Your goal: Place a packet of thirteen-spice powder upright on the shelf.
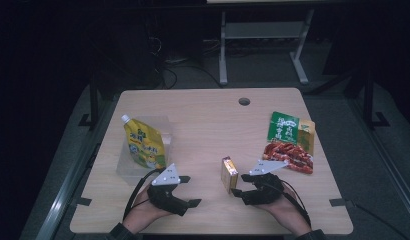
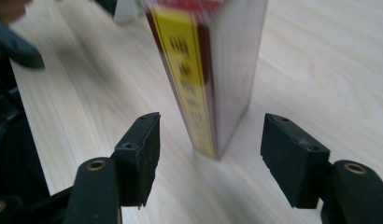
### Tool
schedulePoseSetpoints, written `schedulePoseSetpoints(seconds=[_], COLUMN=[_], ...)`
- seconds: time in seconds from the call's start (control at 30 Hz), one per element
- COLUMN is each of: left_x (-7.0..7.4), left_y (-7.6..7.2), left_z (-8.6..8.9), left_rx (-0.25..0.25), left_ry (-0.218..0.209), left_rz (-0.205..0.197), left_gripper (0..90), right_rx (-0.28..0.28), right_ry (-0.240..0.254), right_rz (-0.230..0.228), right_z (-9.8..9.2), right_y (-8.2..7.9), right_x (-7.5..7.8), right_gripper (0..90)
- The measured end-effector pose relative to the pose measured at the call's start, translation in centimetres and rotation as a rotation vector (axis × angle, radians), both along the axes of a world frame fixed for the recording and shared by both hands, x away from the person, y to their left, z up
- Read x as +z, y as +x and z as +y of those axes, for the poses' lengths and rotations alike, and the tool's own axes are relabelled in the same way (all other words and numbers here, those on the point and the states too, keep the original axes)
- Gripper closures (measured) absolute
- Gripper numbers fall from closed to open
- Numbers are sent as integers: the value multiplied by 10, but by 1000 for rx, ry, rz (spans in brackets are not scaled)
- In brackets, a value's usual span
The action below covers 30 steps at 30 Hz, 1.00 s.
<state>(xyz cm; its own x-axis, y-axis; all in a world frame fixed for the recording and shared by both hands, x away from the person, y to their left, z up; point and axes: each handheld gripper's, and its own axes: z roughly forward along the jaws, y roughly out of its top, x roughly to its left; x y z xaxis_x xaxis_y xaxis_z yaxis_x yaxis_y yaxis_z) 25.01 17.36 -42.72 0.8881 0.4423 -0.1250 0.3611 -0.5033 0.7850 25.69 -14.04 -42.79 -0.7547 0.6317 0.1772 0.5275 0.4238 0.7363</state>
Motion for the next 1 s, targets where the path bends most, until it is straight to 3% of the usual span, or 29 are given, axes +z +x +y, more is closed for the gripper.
schedulePoseSetpoints(seconds=[0.17,0.5,0.77,1.0], left_x=[-6,-12,-15,-16], left_y=[-8,-11,-12,-14], left_z=[7,-1,-4,-9], left_rx=[8,-26,-45,-65], left_ry=[-5,14,22,28], left_rz=[12,19,22,25], left_gripper=[176,182,185,194], right_rx=[7,-8,-13,-7], right_ry=[11,16,7,4], right_rz=[-29,-71,-86,-115], right_z=[7,24,23,17], right_y=[4,17,22,29], right_x=[8,19,20,21], right_gripper=[338,336,563,669])
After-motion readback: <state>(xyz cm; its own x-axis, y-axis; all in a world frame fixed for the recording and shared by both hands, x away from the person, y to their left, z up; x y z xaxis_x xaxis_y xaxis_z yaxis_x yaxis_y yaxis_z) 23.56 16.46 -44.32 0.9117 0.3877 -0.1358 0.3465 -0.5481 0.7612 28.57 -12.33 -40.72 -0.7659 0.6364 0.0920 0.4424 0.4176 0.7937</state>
